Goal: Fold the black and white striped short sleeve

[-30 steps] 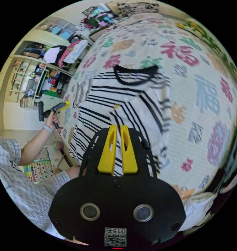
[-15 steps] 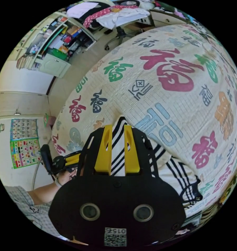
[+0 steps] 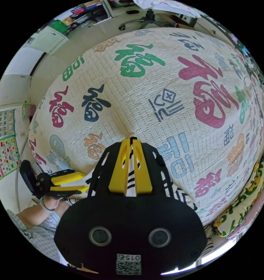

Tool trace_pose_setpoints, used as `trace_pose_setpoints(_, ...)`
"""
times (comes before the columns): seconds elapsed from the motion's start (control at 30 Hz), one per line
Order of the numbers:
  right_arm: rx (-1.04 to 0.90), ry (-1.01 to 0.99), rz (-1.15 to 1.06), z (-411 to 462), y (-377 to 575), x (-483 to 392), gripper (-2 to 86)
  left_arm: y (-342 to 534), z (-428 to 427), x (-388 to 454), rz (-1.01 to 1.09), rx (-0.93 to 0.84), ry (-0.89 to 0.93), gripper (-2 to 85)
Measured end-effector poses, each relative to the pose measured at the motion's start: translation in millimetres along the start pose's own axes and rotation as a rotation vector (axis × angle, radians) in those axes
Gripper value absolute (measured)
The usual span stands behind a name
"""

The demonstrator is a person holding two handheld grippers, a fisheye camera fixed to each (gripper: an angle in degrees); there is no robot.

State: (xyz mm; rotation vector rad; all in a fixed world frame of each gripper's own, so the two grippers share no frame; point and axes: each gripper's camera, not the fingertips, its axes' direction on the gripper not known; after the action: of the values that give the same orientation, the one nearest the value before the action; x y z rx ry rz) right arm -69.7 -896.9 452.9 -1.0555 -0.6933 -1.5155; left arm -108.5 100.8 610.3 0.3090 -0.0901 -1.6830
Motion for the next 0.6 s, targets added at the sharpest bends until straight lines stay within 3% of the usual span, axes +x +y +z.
trace_pose_setpoints(0.17,0.047,-0.062,0.024,-19,9,6,-0.9,-3,3,-3,-0.036,0.011,-0.001,0.1)
trace_pose_setpoints(0.3,0.203,-0.137,0.005,-50,46,21,-0.9,3,-19,40,0.178,0.069,-0.110,-0.3)
trace_pose_setpoints(0.47,0.488,-0.278,0.046,-87,165,69,-0.7,22,-31,112,0.470,0.105,-0.193,-0.3)
trace_pose_setpoints(0.6,0.580,-0.329,0.153,-84,250,94,-0.3,47,-16,180,0.710,0.076,-0.233,-0.1)
